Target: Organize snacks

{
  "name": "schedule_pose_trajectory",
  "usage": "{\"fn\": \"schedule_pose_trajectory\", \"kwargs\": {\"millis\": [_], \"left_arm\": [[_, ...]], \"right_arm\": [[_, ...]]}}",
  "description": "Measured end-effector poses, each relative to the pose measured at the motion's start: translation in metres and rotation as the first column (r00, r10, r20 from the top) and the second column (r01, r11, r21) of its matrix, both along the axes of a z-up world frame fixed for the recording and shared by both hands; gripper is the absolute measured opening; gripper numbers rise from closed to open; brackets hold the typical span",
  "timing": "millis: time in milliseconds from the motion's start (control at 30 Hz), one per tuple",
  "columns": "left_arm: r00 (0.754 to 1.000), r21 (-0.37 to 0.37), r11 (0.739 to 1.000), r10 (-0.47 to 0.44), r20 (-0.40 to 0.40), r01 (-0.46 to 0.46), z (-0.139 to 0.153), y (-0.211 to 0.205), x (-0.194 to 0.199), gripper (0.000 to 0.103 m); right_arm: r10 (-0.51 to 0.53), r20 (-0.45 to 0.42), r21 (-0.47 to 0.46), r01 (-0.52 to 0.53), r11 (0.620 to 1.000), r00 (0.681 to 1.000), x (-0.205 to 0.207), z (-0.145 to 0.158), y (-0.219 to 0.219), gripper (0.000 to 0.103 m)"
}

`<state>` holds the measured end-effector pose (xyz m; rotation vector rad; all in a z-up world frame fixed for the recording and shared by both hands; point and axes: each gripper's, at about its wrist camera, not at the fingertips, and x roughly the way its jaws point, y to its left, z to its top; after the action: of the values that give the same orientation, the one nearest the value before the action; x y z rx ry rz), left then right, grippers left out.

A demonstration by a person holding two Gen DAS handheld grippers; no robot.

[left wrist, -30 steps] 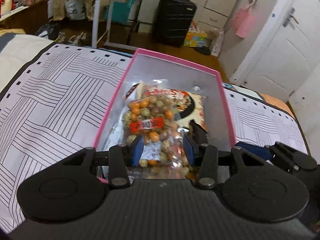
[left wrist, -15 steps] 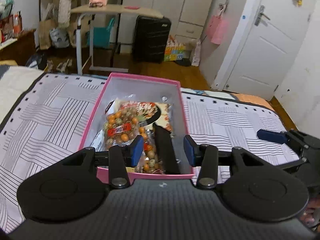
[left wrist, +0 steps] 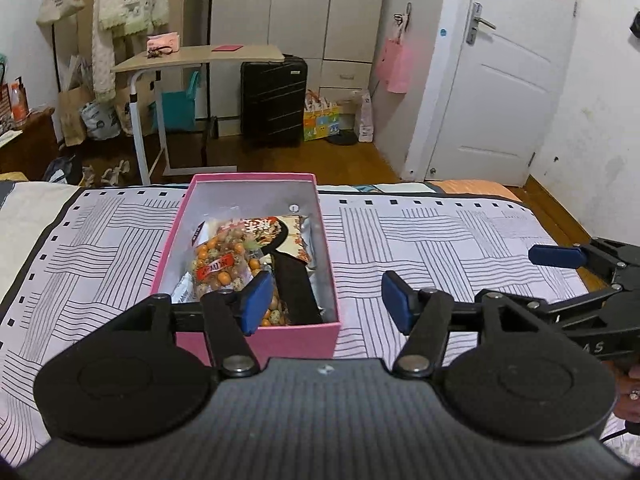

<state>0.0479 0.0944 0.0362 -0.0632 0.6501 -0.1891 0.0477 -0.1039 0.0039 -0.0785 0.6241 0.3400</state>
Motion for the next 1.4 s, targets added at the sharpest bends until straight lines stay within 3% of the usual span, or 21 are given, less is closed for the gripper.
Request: {"fn": "schedule_pose_trajectory", "kwargs": {"millis": [167, 267, 400, 533, 700, 1033, 1400], "left_arm": [[1.0, 0.009, 1.0, -0.019, 0.003, 0.019, -0.002, -0.012, -0.016, 0.067], [1.0, 0.032, 0.999, -0.017, 0.01, 0.017, -0.005, -0.022, -0.024, 0.074], [1.0, 0.027, 0.999, -0.028, 0.01, 0.028, -0.013, -0.03, -0.03, 0.094], [0.999, 0.023, 1.0, -0.019, 0.031, 0.018, -0.022, -0.035, -0.036, 0.102], [1.0, 0.037, 0.999, 0.015, 0.027, -0.016, -0.032, -0.036, -0.037, 0.103], [0.998, 0.044, 0.998, 0.054, -0.011, -0.054, -0.04, -0.03, -0.033, 0.103], [0.998, 0.082, 0.995, 0.065, -0.004, -0.065, -0.046, -0.031, -0.032, 0.103]], "right_arm": [[-0.064, -0.012, 0.023, 0.064, 0.998, 0.998, -0.015, -0.002, -0.013, 0.103], [-0.161, -0.024, -0.003, 0.161, 0.987, 0.987, -0.02, -0.002, -0.015, 0.103], [-0.218, -0.041, -0.071, 0.215, 0.974, 0.975, -0.026, -0.003, -0.014, 0.103], [-0.24, -0.026, -0.04, 0.239, 0.97, 0.97, -0.034, -0.003, -0.02, 0.103], [-0.276, -0.008, 0.012, 0.276, 0.961, 0.961, -0.04, -0.005, -0.028, 0.103], [-0.309, -0.038, -0.011, 0.309, 0.951, 0.95, -0.044, -0.018, -0.027, 0.103], [-0.319, -0.006, -0.026, 0.319, 0.948, 0.948, -0.05, -0.019, -0.025, 0.103]]}}
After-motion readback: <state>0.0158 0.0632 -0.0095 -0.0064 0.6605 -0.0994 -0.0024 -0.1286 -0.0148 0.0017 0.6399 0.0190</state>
